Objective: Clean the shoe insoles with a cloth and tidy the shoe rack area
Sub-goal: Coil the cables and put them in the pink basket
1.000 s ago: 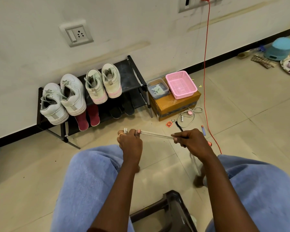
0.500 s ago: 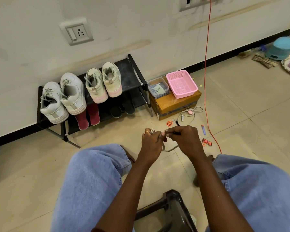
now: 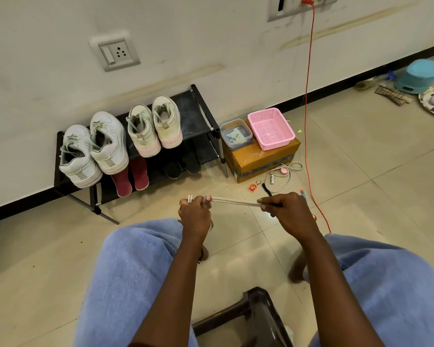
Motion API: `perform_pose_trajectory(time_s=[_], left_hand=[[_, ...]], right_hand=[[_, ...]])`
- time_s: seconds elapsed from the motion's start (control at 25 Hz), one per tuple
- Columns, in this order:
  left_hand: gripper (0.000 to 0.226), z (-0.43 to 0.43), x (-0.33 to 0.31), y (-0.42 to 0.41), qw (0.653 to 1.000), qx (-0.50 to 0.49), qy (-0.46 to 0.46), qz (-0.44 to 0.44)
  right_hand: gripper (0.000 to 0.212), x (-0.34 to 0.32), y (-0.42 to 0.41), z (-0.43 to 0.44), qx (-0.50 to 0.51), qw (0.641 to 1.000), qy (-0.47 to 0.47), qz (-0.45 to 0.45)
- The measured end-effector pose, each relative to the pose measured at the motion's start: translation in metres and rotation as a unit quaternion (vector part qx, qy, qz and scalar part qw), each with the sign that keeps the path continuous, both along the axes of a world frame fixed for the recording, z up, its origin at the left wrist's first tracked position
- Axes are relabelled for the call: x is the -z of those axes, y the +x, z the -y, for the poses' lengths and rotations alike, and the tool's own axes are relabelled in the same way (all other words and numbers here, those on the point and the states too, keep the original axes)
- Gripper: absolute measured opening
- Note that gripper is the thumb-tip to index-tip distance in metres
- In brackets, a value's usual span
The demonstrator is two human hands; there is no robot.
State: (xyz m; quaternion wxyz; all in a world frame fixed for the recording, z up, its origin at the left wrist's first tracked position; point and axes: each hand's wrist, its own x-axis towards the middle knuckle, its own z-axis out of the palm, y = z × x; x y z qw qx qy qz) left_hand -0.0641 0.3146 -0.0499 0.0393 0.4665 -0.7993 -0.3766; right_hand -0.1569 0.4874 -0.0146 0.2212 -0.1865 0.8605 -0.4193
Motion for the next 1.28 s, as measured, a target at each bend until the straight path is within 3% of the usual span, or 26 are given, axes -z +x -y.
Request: perform_pose_trajectory(time_s=[0.12, 0.32, 0.6, 0.84, 1.12, 1.28], left_hand=[[0.035, -0.005, -0.002, -0.002, 0.997, 0.07, -0.011, 0.015], [0.038, -0.04, -0.009, -0.008, 0.971, 0.219, 0.084, -0.051], [0.034, -0.027, 0.002, -0.009, 0.986, 0.16, 0.029, -0.037], [0.033, -0.007, 0.006, -0.002, 0.995, 0.096, -0.012, -0.011], [0.036, -0.037, -0.006, -0.007, 0.966, 0.244, 0.079, -0.032], [0.035, -0.047, -0.002, -0.009, 0.966, 0.242, 0.09, -0.023]], right_hand=[[0.019, 0.002, 0.003, 0.007, 0.004, 0.998, 0.0, -0.07], [0.015, 0.001, 0.013, 0.019, -0.04, 0.992, -0.021, -0.121], [0.027, 0.001, 0.006, 0.008, -0.028, 1.0, 0.0, 0.006], [0.024, 0.002, -0.004, -0.006, -0.019, 0.999, 0.026, -0.013], [0.019, 0.003, 0.002, 0.009, -0.057, 0.995, 0.031, -0.075], [0.022, 0.003, 0.007, 0.012, -0.041, 0.999, 0.017, -0.025]])
